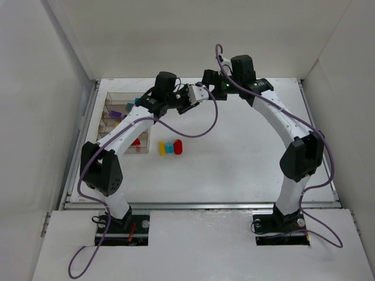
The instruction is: Sort the legos into containers by color
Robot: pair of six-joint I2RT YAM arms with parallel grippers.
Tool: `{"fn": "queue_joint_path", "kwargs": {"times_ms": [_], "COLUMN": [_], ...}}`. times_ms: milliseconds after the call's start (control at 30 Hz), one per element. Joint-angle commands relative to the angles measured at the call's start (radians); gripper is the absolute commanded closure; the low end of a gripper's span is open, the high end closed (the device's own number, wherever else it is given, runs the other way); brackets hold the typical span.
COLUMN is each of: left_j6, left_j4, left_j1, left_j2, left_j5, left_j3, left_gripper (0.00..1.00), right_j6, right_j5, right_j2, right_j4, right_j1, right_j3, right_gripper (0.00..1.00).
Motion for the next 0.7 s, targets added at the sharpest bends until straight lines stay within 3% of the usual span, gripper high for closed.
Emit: {"fn": "queue_joint_path", "kwargs": {"times_ms": [0, 300, 367, 400, 433, 567, 667], "left_j6": [-0.098, -0.119, -0.018, 0.162, 0.234, 0.473, 0.484], "left_j4": [-0.044, -0.244, -0.293, -0.310, -0.310, -0.317, -0.318], "left_j1": [0.056, 0.378, 0.445, 0.479, 0.530, 0.587, 0.596], "left_j2": [-0.063, -0.128, -0.151, -0.170, -0.182, -0.169, -0.106], "left_j5": [0.011, -0.071, -0.083, -0.083, -0.100, -0.123, -0.123], "left_j3": [0.000, -0.121, -0.166, -0.184, -0.209, -0.261, -0.261], "left_gripper": [1.00, 1.00, 1.00, 1.00, 1.00, 1.00, 1.00], "right_j6": [-0.012, -0.046, -0.071, -0.071, -0.083, -0.103, -0.103], "right_j5": [0.027, 0.132, 0.132, 0.132, 0.132, 0.132, 0.132], "right_j2": [0.021, 0.101, 0.133, 0.143, 0.153, 0.193, 0.215], "right_j4": [0.013, -0.077, -0.091, -0.103, -0.103, -0.132, -0.132], "right_j1": [0.002, -0.048, -0.048, -0.048, -0.048, -0.048, -0.048], "right_j3": [0.101, 0.225, 0.250, 0.259, 0.279, 0.311, 0.311], "right_gripper": [0.00, 0.00, 0.00, 0.00, 0.00, 0.00, 0.00]}}
